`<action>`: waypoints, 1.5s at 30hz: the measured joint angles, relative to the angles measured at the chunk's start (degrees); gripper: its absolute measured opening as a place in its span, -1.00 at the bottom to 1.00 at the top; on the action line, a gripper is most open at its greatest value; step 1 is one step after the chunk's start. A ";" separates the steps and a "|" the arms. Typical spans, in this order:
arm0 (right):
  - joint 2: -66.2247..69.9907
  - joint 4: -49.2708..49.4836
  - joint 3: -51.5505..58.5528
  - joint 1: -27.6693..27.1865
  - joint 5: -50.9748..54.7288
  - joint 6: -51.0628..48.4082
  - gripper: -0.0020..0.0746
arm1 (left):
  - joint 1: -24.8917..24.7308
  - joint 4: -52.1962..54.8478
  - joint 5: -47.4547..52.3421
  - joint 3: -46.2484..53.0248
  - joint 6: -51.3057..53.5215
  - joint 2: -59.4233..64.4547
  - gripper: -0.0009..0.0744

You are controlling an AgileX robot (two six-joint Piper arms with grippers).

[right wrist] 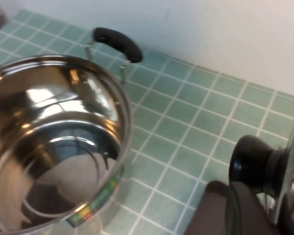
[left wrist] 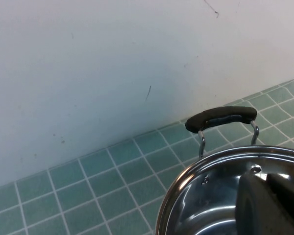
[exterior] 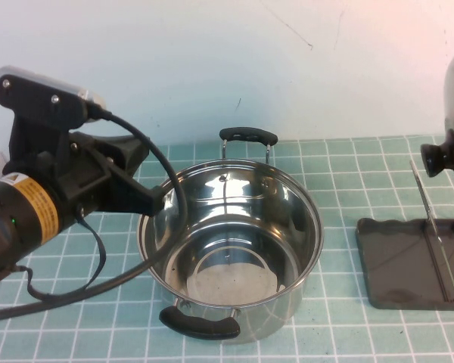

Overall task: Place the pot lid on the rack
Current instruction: Place the pot lid on the pot rack

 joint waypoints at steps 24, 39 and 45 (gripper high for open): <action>9.71 2.21 2.45 0.04 -4.08 -3.04 0.10 | 0.00 5.62 -0.25 0.53 -0.35 0.00 -0.98; -16.11 -6.14 -0.27 0.04 1.81 -2.40 -0.35 | 0.00 5.51 14.78 4.60 -1.27 -13.40 -0.98; -28.34 -6.33 2.48 0.04 2.54 -2.48 -0.71 | 0.00 5.51 17.99 12.90 -3.95 -26.53 -0.98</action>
